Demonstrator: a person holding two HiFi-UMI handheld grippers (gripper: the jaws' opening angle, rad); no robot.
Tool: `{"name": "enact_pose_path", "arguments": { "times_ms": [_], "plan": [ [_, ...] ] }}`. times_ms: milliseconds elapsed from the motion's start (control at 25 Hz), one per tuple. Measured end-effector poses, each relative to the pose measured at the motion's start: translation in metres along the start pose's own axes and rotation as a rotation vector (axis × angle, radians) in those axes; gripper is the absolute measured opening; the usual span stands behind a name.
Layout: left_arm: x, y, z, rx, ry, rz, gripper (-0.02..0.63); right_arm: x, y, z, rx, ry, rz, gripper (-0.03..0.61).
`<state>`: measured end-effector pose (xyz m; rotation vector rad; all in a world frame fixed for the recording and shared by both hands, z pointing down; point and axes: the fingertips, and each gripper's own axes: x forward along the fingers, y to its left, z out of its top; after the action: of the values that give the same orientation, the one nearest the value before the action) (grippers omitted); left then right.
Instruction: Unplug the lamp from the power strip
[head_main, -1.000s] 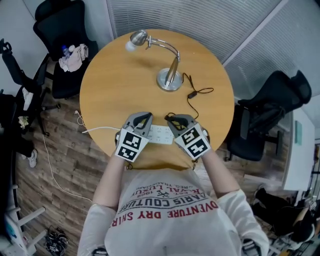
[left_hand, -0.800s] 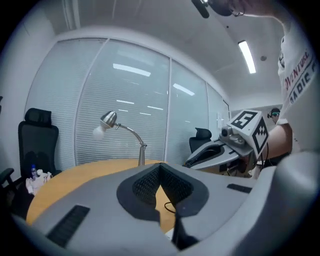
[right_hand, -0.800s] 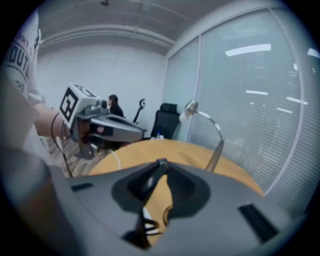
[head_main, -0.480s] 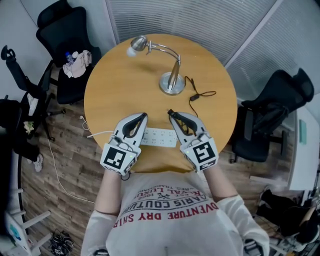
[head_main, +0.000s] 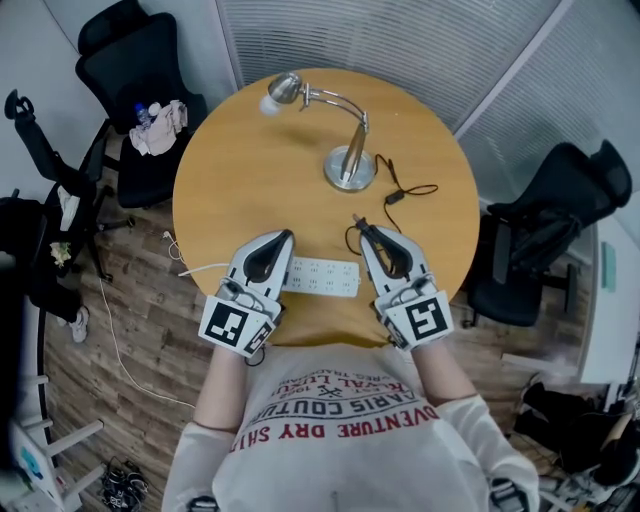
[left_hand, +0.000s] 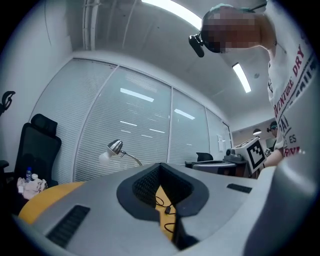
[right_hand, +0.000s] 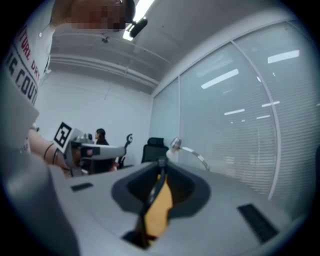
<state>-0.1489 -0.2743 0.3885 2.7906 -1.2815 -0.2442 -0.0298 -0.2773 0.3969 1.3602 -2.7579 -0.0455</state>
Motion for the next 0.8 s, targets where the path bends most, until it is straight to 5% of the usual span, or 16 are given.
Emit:
{"name": "enact_pose_path", "arguments": {
  "times_ms": [800],
  "plan": [
    [0.008, 0.007, -0.013, 0.034, 0.077, 0.025, 0.029, 0.006, -0.005, -0.009, 0.009, 0.056, -0.029, 0.074]
  ]
}}
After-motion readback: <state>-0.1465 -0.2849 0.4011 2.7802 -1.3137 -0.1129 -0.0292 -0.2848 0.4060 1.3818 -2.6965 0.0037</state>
